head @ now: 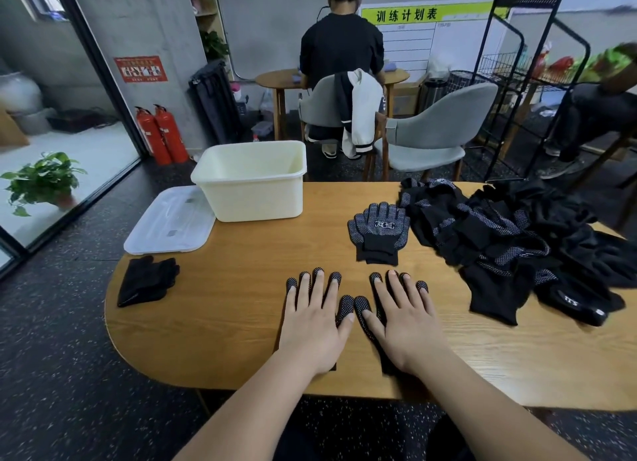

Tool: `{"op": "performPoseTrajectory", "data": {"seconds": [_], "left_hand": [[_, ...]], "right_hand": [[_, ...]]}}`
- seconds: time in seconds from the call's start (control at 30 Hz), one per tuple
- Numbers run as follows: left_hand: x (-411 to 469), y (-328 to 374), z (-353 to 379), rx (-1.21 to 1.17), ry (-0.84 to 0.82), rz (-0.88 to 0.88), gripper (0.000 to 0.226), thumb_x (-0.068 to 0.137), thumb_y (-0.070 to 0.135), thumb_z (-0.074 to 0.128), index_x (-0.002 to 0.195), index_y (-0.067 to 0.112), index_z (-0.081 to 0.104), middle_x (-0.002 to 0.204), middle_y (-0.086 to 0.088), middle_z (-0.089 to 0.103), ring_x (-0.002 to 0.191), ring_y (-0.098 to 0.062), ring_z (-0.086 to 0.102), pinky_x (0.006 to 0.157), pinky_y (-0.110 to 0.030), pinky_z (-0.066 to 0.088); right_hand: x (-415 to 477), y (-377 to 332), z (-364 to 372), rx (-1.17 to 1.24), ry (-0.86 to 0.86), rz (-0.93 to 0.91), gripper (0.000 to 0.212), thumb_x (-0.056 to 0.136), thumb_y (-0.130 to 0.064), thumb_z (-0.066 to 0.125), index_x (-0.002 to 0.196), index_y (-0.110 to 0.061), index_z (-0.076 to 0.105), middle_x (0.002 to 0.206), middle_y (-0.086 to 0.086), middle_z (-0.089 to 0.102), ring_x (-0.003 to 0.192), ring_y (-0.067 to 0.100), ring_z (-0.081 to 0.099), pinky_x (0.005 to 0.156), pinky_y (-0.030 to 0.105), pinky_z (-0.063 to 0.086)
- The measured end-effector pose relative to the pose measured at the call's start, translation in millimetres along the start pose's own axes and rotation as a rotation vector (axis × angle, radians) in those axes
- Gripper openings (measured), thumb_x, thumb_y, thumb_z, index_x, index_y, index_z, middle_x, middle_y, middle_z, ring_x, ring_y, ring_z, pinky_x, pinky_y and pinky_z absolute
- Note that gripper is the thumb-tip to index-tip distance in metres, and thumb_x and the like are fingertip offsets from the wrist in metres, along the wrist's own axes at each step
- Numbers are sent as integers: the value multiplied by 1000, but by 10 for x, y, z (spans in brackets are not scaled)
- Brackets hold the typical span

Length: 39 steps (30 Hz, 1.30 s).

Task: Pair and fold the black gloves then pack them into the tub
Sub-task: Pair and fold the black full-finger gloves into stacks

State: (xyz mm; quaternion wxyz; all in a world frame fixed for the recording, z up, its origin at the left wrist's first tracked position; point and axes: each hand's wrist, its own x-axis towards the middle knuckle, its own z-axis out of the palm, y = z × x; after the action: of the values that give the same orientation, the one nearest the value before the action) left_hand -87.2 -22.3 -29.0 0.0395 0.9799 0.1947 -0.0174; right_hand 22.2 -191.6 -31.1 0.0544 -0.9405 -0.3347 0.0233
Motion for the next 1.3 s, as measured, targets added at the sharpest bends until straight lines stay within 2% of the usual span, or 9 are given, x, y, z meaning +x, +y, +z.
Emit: {"op": "performPoseTrajectory", "data": {"seconds": [0.1, 0.2, 0.27, 0.33, 0.5, 0.73, 0.87, 1.0, 1.3], "left_hand": [[-116, -22, 23, -55, 60, 14, 76, 105, 70, 4, 169, 30, -5, 175, 1, -18, 161, -21, -24, 131, -50, -6], [-195, -41, -22, -262, 286, 37, 63, 110, 58, 19, 165, 30, 32, 175, 10, 17, 163, -12, 1, 133, -43, 6], [-272, -75, -57, -446, 448, 52, 46, 109, 47, 35, 143, 30, 62, 151, 18, 50, 148, -6, 33, 124, -38, 28], [-365, -159, -49, -500, 489, 89, 32, 105, 41, 45, 119, 31, 72, 120, 24, 58, 121, -3, 47, 106, -33, 40], [-495, -369, 23, -380, 275, 194, 24, 102, 46, 51, 116, 36, 68, 112, 24, 46, 116, -2, 41, 105, -30, 35], [-537, -316, 55, -341, 396, 156, 29, 99, 48, 57, 121, 34, 70, 113, 22, 49, 115, -6, 45, 100, -30, 38], [-538, -324, 41, -343, 308, 143, 34, 98, 55, 50, 119, 36, 69, 111, 23, 47, 114, -4, 44, 102, -28, 36], [-448, -278, -18, -353, 284, 109, 16, 99, 48, 60, 108, 38, 69, 102, 26, 47, 107, -3, 44, 100, -31, 38], [-417, -164, -33, -688, 375, -75, 8, 95, 38, 73, 99, 44, 69, 92, 25, 62, 98, -3, 52, 97, -36, 44]], "right_hand": [[-93, 29, 7, 76, 57, -22, 79, 99, -73, 1, 168, -35, 2, 175, -7, -8, 161, 15, -16, 132, 43, -1], [-168, 93, -41, 369, 252, -81, 63, 107, -60, 24, 159, -30, 42, 171, -12, 26, 161, 9, 6, 132, 41, 13], [-268, 175, -93, 565, 376, -111, 41, 109, -45, 42, 138, -29, 66, 154, -17, 51, 153, 8, 30, 125, 39, 29], [-392, 241, -116, 571, 481, -168, 27, 105, -38, 52, 114, -28, 76, 128, -21, 63, 130, 8, 51, 109, 37, 45], [-515, 280, 16, 278, 387, -299, 23, 100, -45, 54, 102, -32, 73, 107, -20, 57, 99, 13, 53, 80, 37, 50], [-554, 252, 36, 238, 409, -357, 18, 101, -37, 62, 113, -29, 72, 119, -15, 59, 108, 15, 54, 87, 33, 47], [-593, 216, 17, 193, 394, -437, 17, 102, -40, 59, 108, -29, 71, 114, -16, 60, 105, 15, 56, 85, 31, 46], [-567, 202, -11, 185, 364, -400, 22, 104, -45, 54, 113, -32, 69, 117, -18, 58, 109, 11, 53, 92, 30, 44], [-583, 226, -21, 241, 340, -360, 28, 103, -50, 54, 120, -32, 69, 123, -19, 57, 117, 13, 52, 96, 34, 46]]}}
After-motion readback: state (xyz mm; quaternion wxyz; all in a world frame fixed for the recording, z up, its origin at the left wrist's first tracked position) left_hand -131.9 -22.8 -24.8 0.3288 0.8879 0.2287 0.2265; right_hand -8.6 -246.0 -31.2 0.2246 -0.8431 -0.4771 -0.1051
